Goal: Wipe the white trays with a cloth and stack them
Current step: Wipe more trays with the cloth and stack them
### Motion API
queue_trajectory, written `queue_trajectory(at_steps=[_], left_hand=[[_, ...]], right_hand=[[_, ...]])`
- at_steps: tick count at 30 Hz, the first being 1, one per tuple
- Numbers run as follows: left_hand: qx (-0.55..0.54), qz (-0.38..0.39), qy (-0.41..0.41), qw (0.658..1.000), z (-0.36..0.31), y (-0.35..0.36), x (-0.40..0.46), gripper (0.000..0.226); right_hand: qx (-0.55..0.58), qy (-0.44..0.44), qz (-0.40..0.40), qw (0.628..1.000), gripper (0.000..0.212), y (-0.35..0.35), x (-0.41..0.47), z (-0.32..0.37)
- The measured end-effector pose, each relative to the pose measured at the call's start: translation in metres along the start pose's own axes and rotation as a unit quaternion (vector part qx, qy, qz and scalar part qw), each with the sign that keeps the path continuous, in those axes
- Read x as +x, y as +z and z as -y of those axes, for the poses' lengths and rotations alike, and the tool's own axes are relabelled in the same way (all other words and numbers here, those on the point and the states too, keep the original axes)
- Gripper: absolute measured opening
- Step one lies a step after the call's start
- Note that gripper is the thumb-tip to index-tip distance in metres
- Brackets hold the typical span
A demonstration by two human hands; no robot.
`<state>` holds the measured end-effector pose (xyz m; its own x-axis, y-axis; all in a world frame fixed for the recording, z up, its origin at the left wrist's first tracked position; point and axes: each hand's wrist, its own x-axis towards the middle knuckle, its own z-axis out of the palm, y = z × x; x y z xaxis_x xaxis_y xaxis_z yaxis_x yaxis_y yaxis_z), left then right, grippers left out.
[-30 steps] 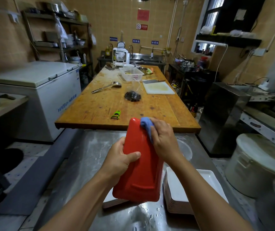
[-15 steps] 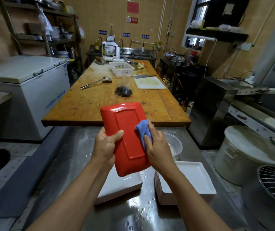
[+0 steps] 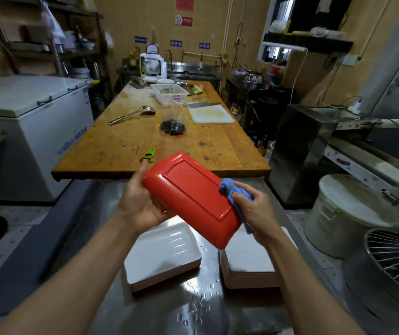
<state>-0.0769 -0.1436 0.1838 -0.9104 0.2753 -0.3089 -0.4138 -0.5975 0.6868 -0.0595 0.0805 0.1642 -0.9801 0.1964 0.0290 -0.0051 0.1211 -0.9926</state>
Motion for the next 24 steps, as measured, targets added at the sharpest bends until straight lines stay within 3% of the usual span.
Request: queue_trajectory(at_steps=[3,15,19,24], left_hand=[[-0.020,-0.033,-0.022,0.999,0.001,0.000,0.000,0.059],[-0.109,-0.091,0.069,0.987,0.019,-0.007,0.015,0.036],[-0.101,-0.097,0.107,0.984,0.026,0.001,0.016,0.036],[-0.079,-0.059,0.126,0.987,0.040,0.012,0.012,0.039]], right_hand=[[-0.043,-0.023,0.032,0.998,0.032,-0.003,0.006,0.006],[-0.242,-0.178,0.041,0.953,0.042,0.011,-0.027,-0.013],[-0.328,-0.231,0.029,0.916,0.048,0.021,-0.043,-0.018],[-0.470,-0.310,-0.023,0.826,0.047,0.042,-0.040,-0.008]])
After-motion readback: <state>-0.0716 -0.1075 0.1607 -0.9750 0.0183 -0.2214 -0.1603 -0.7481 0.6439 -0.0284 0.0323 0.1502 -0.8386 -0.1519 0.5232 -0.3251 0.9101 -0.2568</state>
